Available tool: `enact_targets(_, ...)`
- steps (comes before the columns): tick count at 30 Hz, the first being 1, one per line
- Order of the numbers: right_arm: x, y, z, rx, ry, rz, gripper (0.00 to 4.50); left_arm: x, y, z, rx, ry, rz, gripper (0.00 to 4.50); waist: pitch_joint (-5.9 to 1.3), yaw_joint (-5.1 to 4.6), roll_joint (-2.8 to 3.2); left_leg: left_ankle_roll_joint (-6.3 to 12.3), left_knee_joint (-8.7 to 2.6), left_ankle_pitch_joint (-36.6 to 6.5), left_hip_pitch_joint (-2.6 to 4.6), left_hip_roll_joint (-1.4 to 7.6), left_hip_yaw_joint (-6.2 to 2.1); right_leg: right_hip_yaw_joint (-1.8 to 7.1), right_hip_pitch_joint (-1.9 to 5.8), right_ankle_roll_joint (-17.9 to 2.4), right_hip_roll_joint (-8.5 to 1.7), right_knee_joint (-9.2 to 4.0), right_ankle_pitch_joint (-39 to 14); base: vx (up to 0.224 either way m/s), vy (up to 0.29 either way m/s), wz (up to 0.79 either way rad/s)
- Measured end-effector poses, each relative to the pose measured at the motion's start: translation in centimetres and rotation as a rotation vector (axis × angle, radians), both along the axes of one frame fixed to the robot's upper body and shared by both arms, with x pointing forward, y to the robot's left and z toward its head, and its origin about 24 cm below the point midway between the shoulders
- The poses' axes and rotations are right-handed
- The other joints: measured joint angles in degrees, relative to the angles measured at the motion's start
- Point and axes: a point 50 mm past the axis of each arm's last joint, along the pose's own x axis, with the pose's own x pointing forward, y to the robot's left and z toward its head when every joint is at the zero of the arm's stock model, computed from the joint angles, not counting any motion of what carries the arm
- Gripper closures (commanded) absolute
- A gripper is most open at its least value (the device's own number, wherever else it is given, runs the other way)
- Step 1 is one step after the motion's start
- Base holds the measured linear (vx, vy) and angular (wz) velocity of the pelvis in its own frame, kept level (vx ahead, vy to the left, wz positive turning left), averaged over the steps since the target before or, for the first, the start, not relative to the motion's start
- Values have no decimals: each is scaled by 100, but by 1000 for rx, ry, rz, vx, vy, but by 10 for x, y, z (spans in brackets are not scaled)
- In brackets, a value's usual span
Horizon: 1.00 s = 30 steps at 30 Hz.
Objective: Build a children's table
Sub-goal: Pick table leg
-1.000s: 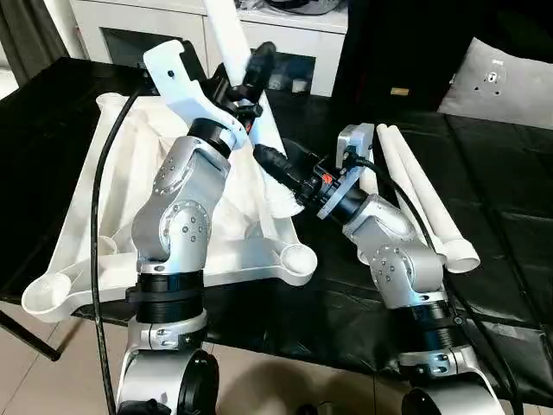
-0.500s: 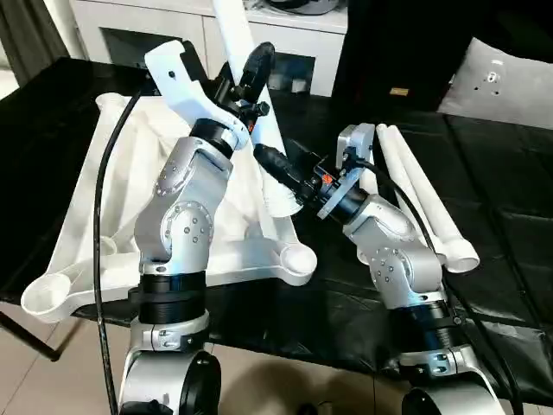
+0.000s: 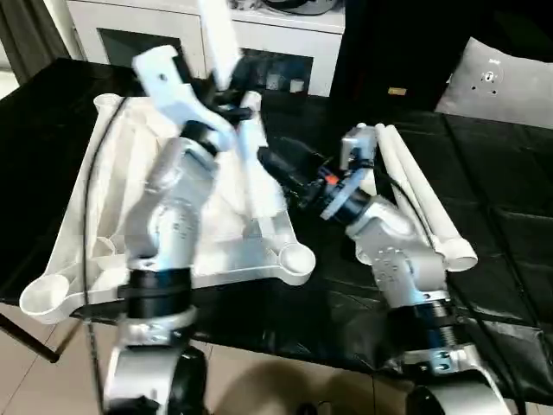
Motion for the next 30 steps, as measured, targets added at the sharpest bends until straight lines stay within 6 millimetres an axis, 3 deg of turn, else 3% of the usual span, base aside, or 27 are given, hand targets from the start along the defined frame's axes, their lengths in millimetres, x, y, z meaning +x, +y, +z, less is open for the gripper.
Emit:
enact_targets(3,0,-8,5,25,-3,-2,86,1,6,1,41,-8,-4,270,0,6,0,0,0,0,0,0,0,0,0,0,0,0,0,0,0,0)
enact_targets(6,7,-26,9,-58,-13,-54,61,1,8,1,88,-24,-55,270,0,27,0,5,1,6,2,-2,1,0,5,0,-4,1,0,0,0,0)
enact_targets(10,13,-33,10,-117,35,-40,60,-2,0,2,133,-56,-184,270,0,23,0,1,0,8,7,-2,1,-1,4,-1,-4,10,0,0,0,0)
enact_targets(15,5,-50,3,-268,78,161,60,-15,-13,7,194,-146,-444,270,0,27,0,2,0,8,5,-2,1,-1,5,-1,-5,10,0,0,0,0)
enact_targets(19,-1,-46,2,-258,104,277,60,-20,-17,11,188,-180,-530,270,0,-10,0,1,0,10,14,0,2,-1,3,-2,-4,23,0,0,0,0)
enact_targets(30,-7,-33,10,-248,91,435,60,-34,-36,17,219,-265,-668,270,-1,23,-2,-5,0,27,13,0,2,-4,6,-10,-7,28,6,0,0,0)
